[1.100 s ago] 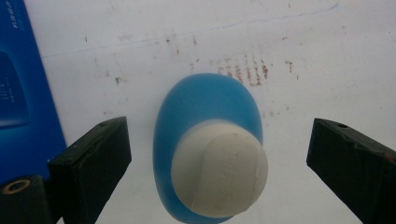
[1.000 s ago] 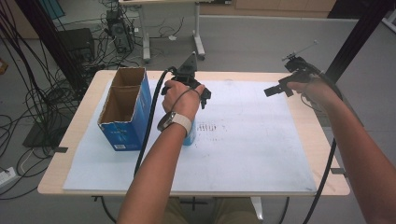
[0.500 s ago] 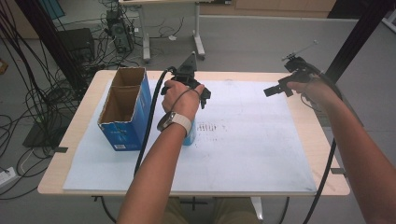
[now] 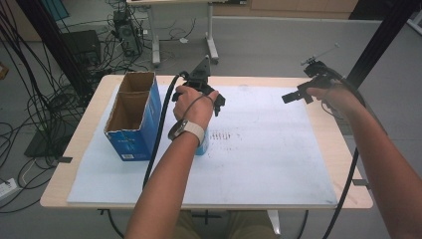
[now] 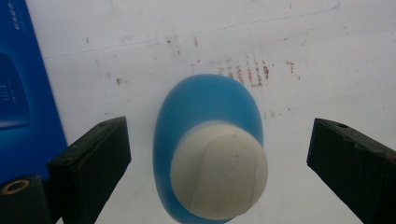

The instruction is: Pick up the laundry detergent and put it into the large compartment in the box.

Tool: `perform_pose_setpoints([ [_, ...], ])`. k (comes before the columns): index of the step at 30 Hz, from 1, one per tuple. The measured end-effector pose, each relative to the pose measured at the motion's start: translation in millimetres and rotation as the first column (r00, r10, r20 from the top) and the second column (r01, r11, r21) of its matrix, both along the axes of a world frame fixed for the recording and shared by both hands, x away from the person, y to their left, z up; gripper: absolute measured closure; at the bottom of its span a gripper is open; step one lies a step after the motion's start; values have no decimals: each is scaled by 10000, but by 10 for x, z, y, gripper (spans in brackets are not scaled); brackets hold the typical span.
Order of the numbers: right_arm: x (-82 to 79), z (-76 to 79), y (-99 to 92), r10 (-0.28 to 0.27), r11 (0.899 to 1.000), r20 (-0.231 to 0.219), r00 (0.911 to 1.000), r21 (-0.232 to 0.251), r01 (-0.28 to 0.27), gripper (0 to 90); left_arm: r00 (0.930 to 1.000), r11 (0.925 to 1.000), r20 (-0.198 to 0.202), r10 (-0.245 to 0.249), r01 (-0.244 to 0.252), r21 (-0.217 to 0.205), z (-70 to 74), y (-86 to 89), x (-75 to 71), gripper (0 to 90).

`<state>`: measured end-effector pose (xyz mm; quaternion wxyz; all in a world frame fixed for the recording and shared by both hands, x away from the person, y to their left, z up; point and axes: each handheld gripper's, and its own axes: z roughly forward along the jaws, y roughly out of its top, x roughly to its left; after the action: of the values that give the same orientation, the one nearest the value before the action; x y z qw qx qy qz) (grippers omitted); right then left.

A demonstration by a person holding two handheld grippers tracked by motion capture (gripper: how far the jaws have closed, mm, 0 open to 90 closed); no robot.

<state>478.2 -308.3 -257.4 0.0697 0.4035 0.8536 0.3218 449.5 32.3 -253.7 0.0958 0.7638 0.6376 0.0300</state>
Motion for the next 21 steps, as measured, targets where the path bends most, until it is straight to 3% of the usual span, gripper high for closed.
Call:
perform_pose_setpoints([
  [21,2,0,2,32,10000,-25,10000,-15,-32,55,10000,10000,-81,-48,48,-9,-5,-1,9,69],
])
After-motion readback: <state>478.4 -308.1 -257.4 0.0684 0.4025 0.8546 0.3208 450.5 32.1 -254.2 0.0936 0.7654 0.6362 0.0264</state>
